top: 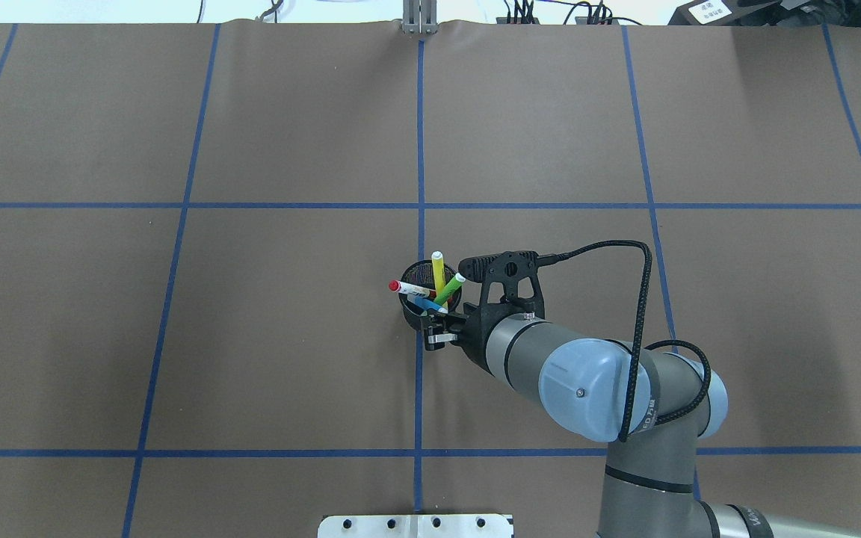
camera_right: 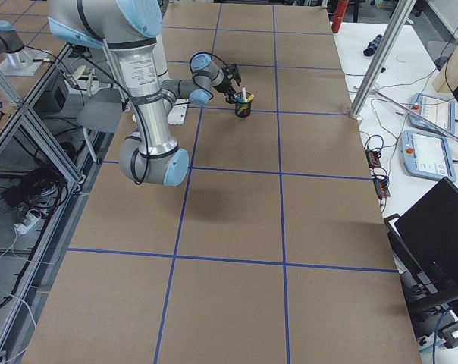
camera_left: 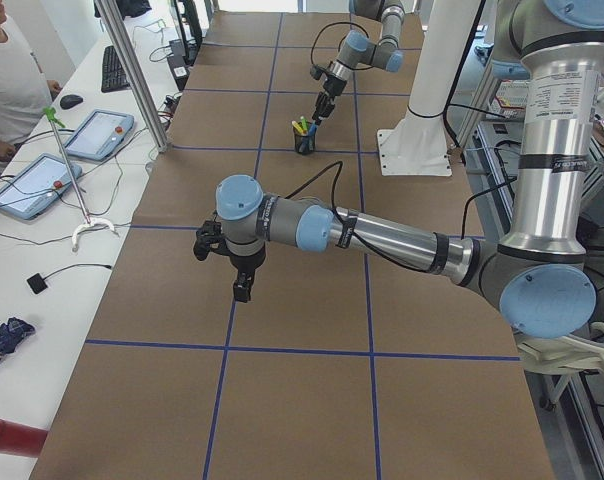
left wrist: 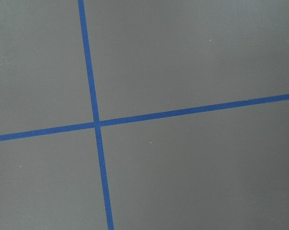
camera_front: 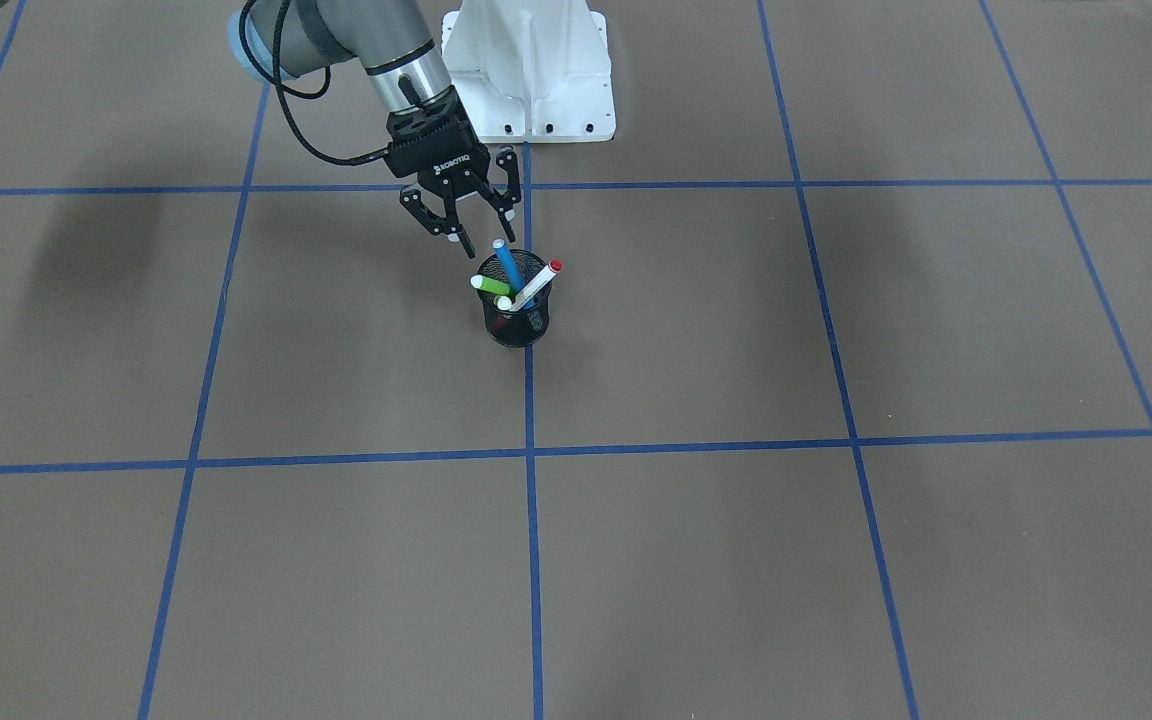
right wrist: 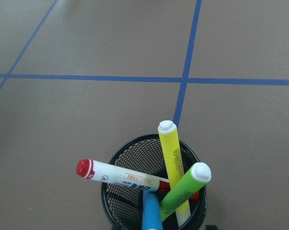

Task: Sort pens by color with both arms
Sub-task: 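Close the right gripper on the blue marker in the cup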

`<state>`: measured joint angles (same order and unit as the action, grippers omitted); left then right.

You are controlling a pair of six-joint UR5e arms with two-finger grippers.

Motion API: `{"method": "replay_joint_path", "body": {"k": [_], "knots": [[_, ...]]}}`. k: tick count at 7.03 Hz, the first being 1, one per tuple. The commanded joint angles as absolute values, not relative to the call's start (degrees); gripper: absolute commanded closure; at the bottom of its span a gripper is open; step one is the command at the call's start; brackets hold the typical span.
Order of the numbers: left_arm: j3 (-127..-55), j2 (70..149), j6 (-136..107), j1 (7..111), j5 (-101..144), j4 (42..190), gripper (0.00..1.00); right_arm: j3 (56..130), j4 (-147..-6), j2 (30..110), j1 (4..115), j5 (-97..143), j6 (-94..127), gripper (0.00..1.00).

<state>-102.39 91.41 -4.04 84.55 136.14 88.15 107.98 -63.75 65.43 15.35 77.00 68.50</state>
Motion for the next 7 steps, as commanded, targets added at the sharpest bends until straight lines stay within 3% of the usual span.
{"method": "replay_joint_path", "body": {"k": [1, 2, 3, 4, 7], "knots": [[-102.39, 91.41, -4.04, 84.55, 136.14, 88.15, 0.00, 107.67, -63.81, 65.22, 15.03, 76.38, 68.47, 0.46], [-102.39, 91.41, -4.04, 84.55, 136.14, 88.15, 0.00, 107.75, -63.81, 65.30, 15.03, 76.46, 68.47, 0.57], [-102.39, 91.41, -4.04, 84.55, 136.14, 88.15, 0.00, 107.84, -63.81, 65.22, 15.03, 76.46, 68.47, 0.84], [-102.39, 91.41, -4.13, 84.55, 136.14, 88.15, 0.00, 107.84, -63.81, 65.30, 15.03, 76.38, 68.47, 1.00], [-102.57, 91.32, -4.13, 84.55, 136.14, 88.15, 0.00, 108.54, -63.90, 65.22, 15.55, 76.29, 68.38, 1.00]]}}
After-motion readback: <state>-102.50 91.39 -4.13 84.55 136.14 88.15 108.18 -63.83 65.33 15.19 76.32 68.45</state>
